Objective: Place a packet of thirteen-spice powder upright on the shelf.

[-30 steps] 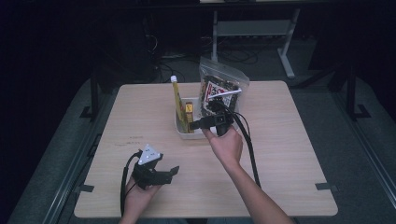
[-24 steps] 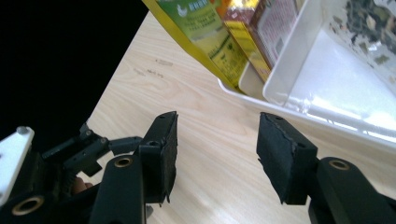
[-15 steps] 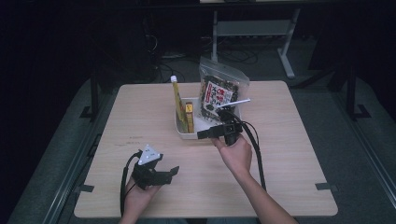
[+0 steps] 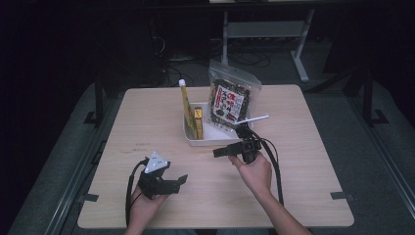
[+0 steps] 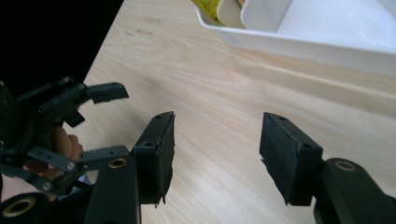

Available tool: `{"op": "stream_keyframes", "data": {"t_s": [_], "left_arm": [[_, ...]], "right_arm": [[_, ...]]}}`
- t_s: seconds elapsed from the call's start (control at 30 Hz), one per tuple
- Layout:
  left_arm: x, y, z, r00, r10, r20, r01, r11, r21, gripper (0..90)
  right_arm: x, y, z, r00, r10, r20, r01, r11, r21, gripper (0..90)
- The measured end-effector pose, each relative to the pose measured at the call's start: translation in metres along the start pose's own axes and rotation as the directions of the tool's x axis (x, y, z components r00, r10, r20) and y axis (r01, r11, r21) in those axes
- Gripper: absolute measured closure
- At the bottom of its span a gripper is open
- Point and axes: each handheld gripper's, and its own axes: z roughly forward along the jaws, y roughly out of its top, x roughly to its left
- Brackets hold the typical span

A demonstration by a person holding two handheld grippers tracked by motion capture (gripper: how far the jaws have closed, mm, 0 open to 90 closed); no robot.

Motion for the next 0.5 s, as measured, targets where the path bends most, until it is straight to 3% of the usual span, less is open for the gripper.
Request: {"op": "stream_keyframes", "data": {"t_s": [0.5], "left_arm": [[0.000,0.000,0.001,1.0000,0.000,0.005,0.000,1.0000,0.003,19.0]], "right_arm": [[-0.020,-0.028,-0.003,0.9989,0.035,-0.031,-0.034,0.999,0.022,42.4]]}}
